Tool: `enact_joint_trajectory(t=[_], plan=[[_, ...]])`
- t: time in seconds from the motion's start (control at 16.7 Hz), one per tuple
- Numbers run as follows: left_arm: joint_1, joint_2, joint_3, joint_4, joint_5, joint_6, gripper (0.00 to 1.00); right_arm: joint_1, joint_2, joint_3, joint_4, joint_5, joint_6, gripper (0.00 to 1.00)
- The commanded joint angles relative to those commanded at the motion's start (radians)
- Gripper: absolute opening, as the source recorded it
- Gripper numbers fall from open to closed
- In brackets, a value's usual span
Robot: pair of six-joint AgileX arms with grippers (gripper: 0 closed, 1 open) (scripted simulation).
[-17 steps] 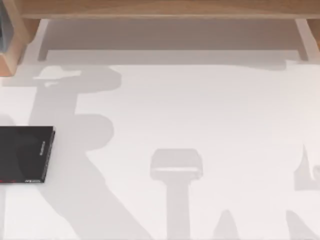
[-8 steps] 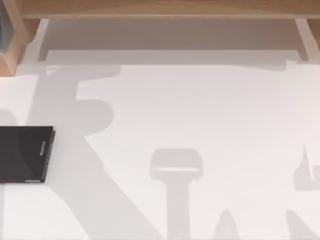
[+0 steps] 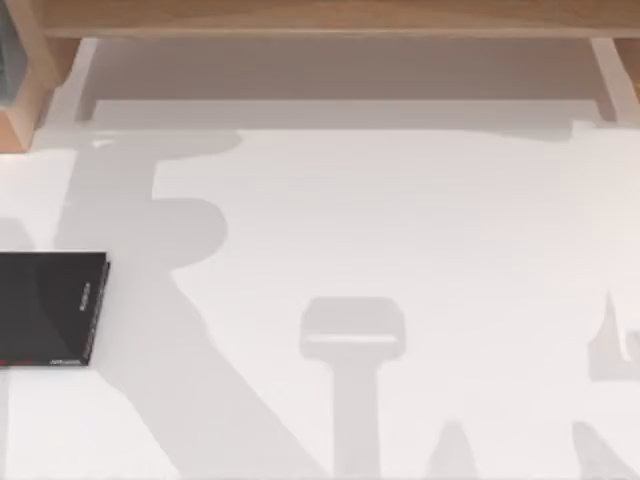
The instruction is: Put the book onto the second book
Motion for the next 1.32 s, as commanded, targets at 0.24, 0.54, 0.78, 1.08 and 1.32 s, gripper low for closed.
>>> enact_joint_trajectory(t=[0.24, 0.54, 0.78, 1.08, 1.32], plan=[[0.000, 0.000, 0.000, 0.000, 0.000, 0.000, 0.40, 0.000, 0.000, 0.000, 0.000, 0.000, 0.000, 1.00], [0.000, 0.000, 0.000, 0.000, 0.000, 0.000, 0.02, 0.000, 0.000, 0.000, 0.000, 0.000, 0.000, 1.00], [0.000, 0.000, 0.000, 0.000, 0.000, 0.000, 0.00, 0.000, 0.000, 0.000, 0.000, 0.000, 0.000, 1.00], [0.003, -0.002, 0.000, 0.000, 0.000, 0.001, 0.00, 0.000, 0.000, 0.000, 0.000, 0.000, 0.000, 1.00], [0.010, -0.044, -0.026, -0.016, 0.006, 0.002, 0.00, 0.000, 0.000, 0.000, 0.000, 0.000, 0.000, 1.00]])
